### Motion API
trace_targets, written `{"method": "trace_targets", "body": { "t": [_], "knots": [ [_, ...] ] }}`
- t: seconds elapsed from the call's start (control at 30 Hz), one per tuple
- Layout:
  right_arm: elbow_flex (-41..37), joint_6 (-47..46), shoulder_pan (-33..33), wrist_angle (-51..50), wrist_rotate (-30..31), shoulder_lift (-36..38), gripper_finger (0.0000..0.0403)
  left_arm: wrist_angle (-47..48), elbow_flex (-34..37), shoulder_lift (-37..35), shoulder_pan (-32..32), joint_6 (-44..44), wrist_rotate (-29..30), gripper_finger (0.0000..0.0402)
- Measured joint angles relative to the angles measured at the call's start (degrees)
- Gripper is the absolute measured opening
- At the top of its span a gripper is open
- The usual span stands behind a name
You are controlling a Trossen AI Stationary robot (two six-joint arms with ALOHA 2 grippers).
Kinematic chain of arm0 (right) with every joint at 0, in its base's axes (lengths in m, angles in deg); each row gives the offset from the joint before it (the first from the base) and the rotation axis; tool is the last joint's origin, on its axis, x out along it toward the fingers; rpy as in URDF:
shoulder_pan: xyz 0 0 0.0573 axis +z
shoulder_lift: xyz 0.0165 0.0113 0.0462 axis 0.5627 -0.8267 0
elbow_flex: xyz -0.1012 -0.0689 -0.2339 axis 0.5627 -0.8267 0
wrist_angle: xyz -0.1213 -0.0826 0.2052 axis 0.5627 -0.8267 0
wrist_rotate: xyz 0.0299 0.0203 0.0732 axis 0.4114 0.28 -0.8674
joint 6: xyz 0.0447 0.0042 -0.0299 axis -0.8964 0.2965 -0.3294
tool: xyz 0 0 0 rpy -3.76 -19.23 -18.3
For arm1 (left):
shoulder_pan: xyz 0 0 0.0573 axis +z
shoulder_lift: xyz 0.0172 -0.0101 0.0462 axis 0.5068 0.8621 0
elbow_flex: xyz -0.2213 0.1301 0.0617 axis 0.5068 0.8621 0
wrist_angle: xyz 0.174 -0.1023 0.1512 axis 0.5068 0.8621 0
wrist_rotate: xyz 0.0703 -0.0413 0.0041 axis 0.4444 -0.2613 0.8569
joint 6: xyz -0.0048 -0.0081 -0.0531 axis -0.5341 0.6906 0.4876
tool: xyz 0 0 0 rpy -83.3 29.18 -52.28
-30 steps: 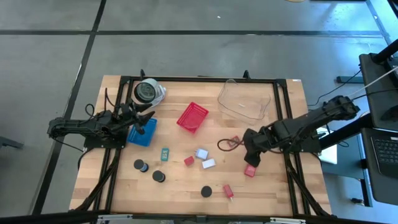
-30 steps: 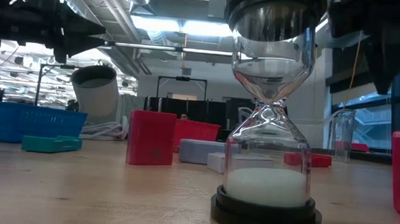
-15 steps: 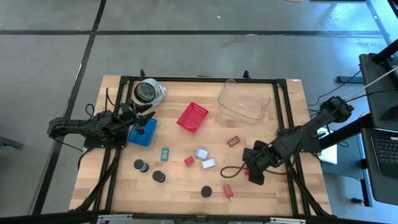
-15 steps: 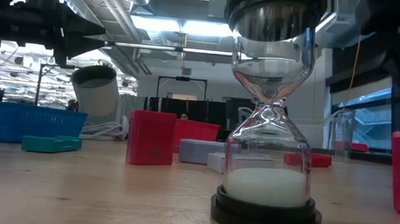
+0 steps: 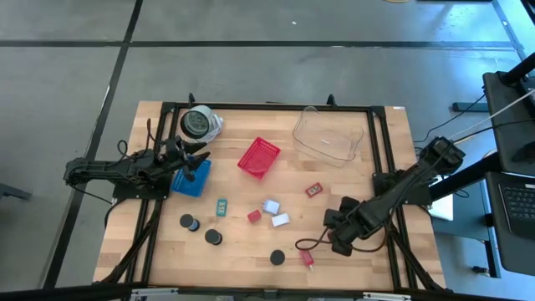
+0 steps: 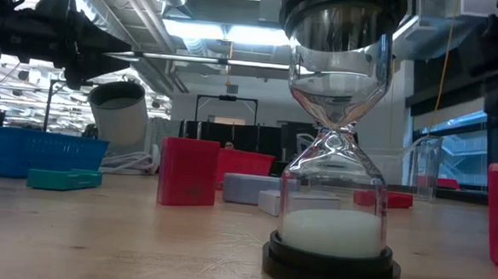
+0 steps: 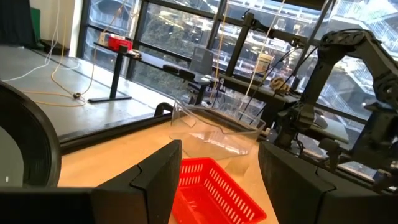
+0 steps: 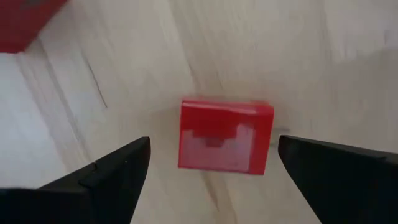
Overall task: Pick & Place Office items
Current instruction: Put the top right red charger adapter into the white bin
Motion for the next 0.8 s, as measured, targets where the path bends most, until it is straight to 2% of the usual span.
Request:
{"method": "trace_targets", "body": {
  "t": [0.43,0.6,0.8],
  "knots": [
    [0.0,-10.95,0.29,0.07,1.33,-0.69,0.0359,-0.03,0.0,0.0,0.0,-0.08,0.04,0.0212],
    [0.02,-11.42,1.03,0.95,4.44,-0.69,0.036,-0.04,0.0,0.0,0.0,-0.14,0.04,0.0212],
    [0.02,-11.13,1.44,0.75,4.35,-2.9,0.036,-0.07,0.0,0.0,0.0,-0.59,0.07,0.0212]
  ]
}}
